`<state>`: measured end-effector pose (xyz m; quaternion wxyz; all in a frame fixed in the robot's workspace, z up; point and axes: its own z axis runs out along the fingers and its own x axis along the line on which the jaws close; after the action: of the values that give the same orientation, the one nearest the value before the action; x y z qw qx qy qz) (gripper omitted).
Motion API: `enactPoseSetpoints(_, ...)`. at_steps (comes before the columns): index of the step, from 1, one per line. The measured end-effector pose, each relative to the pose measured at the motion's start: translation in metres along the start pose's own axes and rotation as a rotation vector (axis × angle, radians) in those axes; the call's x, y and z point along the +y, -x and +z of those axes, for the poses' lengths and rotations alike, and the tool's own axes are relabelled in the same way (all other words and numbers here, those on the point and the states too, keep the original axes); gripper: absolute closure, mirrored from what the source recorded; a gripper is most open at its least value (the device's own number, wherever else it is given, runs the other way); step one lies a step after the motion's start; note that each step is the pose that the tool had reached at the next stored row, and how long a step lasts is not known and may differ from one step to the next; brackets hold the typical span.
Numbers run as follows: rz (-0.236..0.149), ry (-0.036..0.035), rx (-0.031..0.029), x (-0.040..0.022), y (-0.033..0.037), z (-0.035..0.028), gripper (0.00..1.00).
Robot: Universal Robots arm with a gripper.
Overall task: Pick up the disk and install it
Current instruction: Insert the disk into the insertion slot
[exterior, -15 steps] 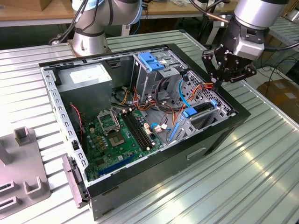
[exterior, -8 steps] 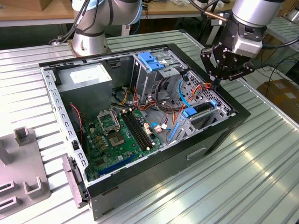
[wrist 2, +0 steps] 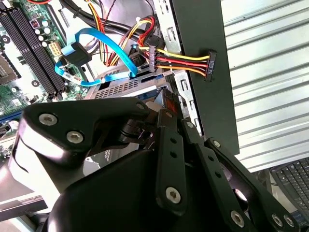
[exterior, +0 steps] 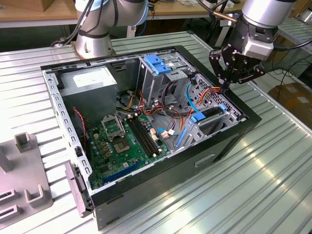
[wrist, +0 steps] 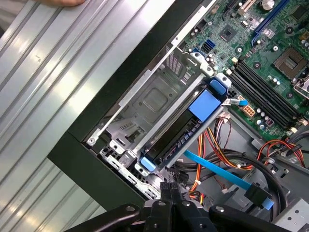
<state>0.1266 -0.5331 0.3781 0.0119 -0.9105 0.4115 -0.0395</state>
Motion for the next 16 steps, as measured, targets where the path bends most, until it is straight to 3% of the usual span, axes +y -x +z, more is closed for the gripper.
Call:
enactPoseSetpoints(11, -0.004, 0.0001, -0.0004, -0.0012, -0.0006, 0.0000, 0.90)
enactPoseSetpoints(16, -0.101, -0.0058, -0.0057, -0.0012, -0.0007, 0.0001, 0.90)
